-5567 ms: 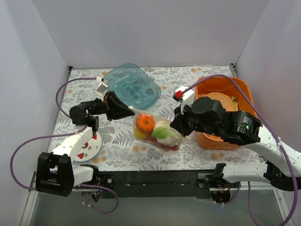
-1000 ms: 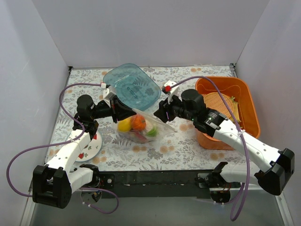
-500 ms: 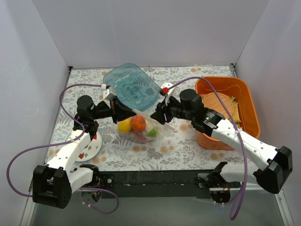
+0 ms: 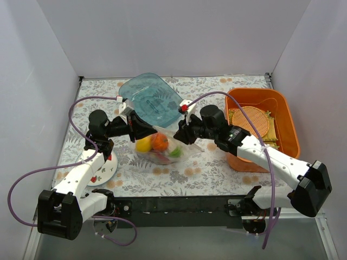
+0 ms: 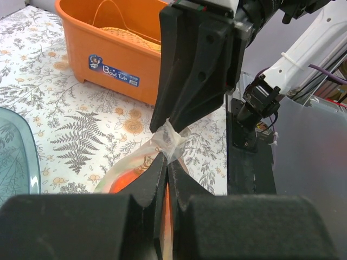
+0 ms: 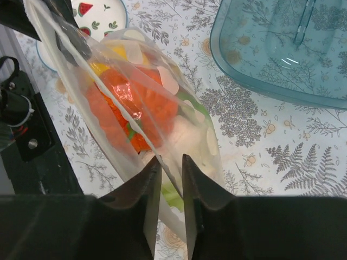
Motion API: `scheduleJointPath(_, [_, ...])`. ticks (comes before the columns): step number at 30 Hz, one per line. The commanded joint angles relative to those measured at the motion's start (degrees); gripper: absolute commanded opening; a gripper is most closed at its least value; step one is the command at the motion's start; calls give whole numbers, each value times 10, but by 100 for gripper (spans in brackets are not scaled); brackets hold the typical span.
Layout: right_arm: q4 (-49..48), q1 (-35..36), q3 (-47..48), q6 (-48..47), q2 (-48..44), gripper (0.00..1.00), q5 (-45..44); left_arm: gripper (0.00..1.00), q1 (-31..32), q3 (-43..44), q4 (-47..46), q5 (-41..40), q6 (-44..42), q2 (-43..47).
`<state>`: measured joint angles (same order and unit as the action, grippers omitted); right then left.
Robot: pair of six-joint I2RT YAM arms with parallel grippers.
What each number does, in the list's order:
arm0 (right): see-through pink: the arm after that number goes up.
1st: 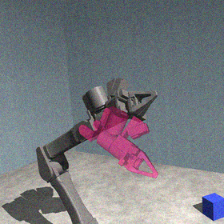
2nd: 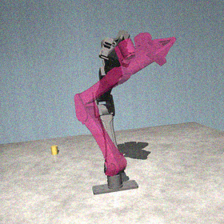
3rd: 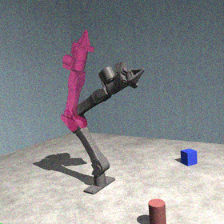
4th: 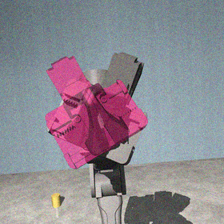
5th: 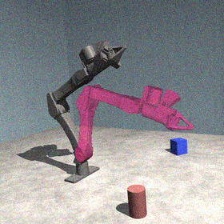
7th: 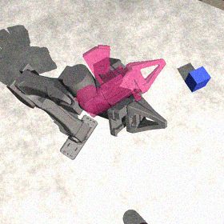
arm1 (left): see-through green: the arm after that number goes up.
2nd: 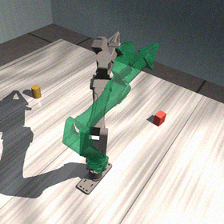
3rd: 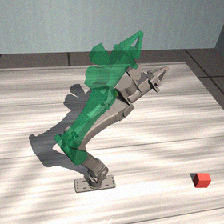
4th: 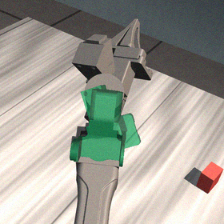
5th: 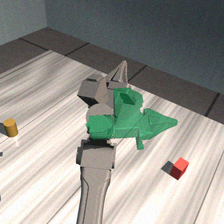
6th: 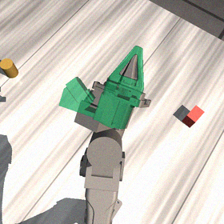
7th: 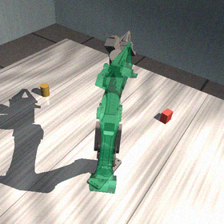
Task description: Open the zip-top bag and remove the fake food
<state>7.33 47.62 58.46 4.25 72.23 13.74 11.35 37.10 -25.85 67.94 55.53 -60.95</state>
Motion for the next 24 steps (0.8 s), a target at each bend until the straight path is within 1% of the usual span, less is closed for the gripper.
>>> scheduleJointPath(1, [-26, -1, -8, 1, 7, 23, 0, 0, -4, -4, -44, -5, 26, 17])
scheduleJointPath(2, [-24, -2, -7, 3, 5, 12, -2, 0, -3, -8, -50, -9, 48, 18])
scheduleJointPath(3, [-23, -2, -7, 7, 2, 6, -5, 0, -3, -10, -54, -11, 59, 18])
scheduleJointPath(4, [-16, -1, -4, 17, -1, 1, -12, 11, -2, -8, -47, -28, 70, 22])
scheduleJointPath(5, [-10, -1, 0, 21, -3, 1, -18, 26, -2, -5, -35, -42, 84, 26])
scheduleJointPath(6, [-2, -2, 3, 23, -9, 1, -22, 48, -3, -1, -19, -59, 89, 30])
scheduleJointPath(7, [2, -2, 14, 32, -14, 1, -34, 53, -2, 5, 28, -74, 91, 36])
scheduleJointPath(8, [14, -2, 17, 38, -17, 1, -41, 58, -2, 10, 53, -116, 93, 44])
scheduleJointPath(9, [20, -1, 24, 44, -26, 1, -46, 61, -3, 17, 71, -128, 106, 50])
scheduleJointPath(10, [27, -1, 35, 49, -30, 1, -62, 67, -3, 22, 108, -138, 108, 55])
scheduleJointPath(11, [48, -2, 43, 59, -33, 1, -69, 70, -2, 27, 130, -172, 114, 62])
scheduleJointPath(12, [59, -1, 51, 65, -40, 1, -75, 70, -1, 43, 152, -182, 121, 63])
scheduleJointPath(13, [73, -2, 58, 69, -44, 1, -94, 70, -1, 52, 200, -189, 121, 64])
scheduleJointPath(15, [114, -1, 84, 88, -53, 1, -114, 70, -2, 65, 241, -217, 128, 72])
scheduleJointPath(16, [127, -2, 94, 96, -57, 1, -134, 70, -1, 81, 290, -228, 116, 78])
scheduleJointPath(17, [143, -1, 113, 105, -60, 1, -153, 70, -1, 89, 312, -247, 114, 82])
scheduleJointPath(18, [178, -1, 125, 121, -65, 1, -164, 70, -1, 97, 337, -285, 109, 87])
scheduleJointPath(19, [195, -2, 137, 131, -66, 1, -186, 70, -1, 120, 386, -296, 98, 87])
scheduleJointPath(21, [229, -1, 162, 158, -67, 1, -197, 67, -1, 139, 446, -339, 101, 82])
scheduleJointPath(24, [231, 8, 162, 189, -72, 1, -203, 64, -1, 145, 475, -359, 120, 89])
